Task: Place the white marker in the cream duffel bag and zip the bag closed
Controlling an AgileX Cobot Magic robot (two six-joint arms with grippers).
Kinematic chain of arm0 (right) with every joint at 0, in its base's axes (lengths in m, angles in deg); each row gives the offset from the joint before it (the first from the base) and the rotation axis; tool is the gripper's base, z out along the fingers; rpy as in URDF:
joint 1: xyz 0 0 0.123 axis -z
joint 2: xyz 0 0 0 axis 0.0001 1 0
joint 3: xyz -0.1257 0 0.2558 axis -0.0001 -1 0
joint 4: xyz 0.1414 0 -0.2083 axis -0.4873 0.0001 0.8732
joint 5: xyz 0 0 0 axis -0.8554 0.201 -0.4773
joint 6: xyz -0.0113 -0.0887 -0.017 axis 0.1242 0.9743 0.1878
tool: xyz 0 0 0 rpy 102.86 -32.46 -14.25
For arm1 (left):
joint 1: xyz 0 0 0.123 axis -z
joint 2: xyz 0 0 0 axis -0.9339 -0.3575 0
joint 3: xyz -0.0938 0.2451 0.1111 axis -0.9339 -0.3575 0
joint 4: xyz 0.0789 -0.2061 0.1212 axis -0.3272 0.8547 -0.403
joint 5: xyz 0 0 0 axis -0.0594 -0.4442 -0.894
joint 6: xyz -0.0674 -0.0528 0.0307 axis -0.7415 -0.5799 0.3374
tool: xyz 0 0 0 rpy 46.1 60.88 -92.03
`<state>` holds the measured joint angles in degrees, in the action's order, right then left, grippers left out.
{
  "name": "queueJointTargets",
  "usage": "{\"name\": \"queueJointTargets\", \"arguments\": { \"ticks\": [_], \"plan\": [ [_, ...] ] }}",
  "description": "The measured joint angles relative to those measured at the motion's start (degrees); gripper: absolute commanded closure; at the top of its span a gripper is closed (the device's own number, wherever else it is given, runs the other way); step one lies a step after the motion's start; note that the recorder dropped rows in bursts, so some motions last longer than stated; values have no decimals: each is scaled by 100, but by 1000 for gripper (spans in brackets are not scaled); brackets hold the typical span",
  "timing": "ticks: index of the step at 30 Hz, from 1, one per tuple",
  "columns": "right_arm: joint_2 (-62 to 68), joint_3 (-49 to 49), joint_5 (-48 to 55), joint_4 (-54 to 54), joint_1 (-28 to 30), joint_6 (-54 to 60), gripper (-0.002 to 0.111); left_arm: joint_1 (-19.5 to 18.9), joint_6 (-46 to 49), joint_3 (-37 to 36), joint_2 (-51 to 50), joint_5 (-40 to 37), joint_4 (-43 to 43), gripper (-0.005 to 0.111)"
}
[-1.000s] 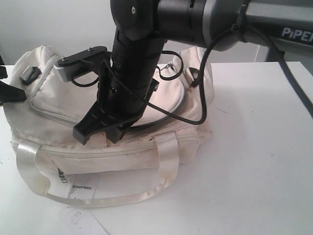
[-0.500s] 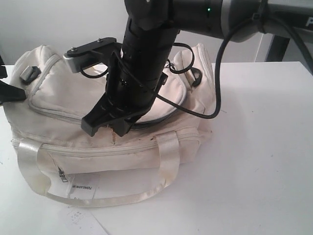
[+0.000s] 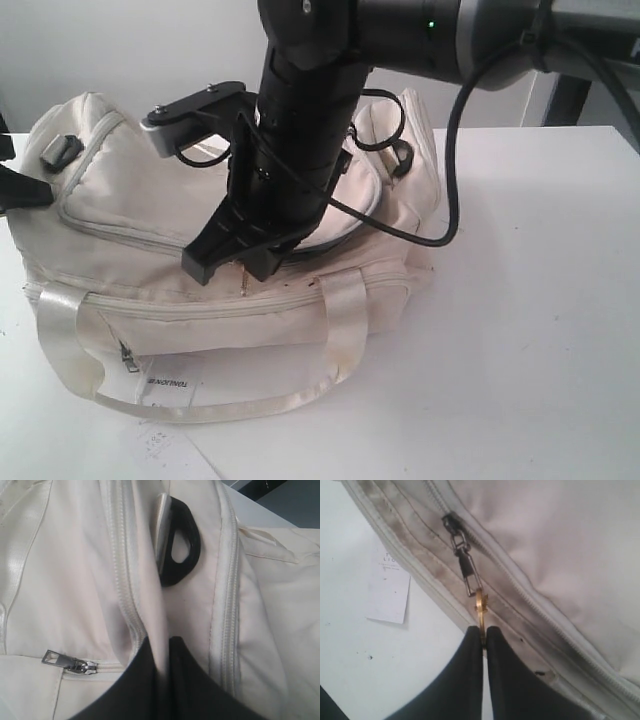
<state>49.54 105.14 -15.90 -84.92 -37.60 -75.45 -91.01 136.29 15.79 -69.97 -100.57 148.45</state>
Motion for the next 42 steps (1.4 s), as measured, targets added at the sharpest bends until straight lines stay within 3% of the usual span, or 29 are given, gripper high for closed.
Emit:
{"name": "queueJointTargets", "arguments": {
  "ticks": [8, 10, 14, 16, 21, 23, 24, 26, 27, 29, 33, 37, 42],
  "plan": [
    [-97, -353, 13, -142, 154, -3, 108, 0, 108, 0, 0, 13, 0, 106],
    [-102, -366, -10, -153, 154, 8, 108, 0, 197, 26, 0, 13, -92, 93],
    [-102, -366, -66, -177, 154, 30, 108, 0, 219, 413, 365, 63, -948, 51],
    [-102, -374, -66, -177, 163, 56, 108, 0, 232, 600, 693, 25, -994, 44],
    [-102, -374, -66, -191, 163, 170, 108, 0, 597, 872, 1104, -733, -998, 47],
    [-102, -374, -66, -191, 163, 254, 108, 127, 1656, 901, 1145, -1767, -1008, 47],
    [-102, -374, -66, -191, 163, 276, 108, 352, 2700, 901, 1145, -2316, -1121, 47],
    [-102, -374, -66, -191, 163, 300, 108, 763, 3954, 901, 1145, -2802, -1456, 47],
    [-102, -374, -66, -191, 163, 300, 108, 921, 4138, 901, 1145, -2830, -1545, 47],
    [-102, -374, -66, -191, 163, 313, 108, 1502, 4571, 704, 1145, -2464, -1839, 47],
    [-102, -374, -66, -191, 163, 313, 108, 2102, 4846, 335, 1145, -1565, -2076, 47],
    [-102, -374, -66, -191, 163, 313, 108, 2281, 4935, 140, 1043, -692, -1967, 47],
    [-102, -374, -66, -191, 163, 313, 108, 2281, 5157, 130, 827, -588, -1691, 47]
  ]
}}
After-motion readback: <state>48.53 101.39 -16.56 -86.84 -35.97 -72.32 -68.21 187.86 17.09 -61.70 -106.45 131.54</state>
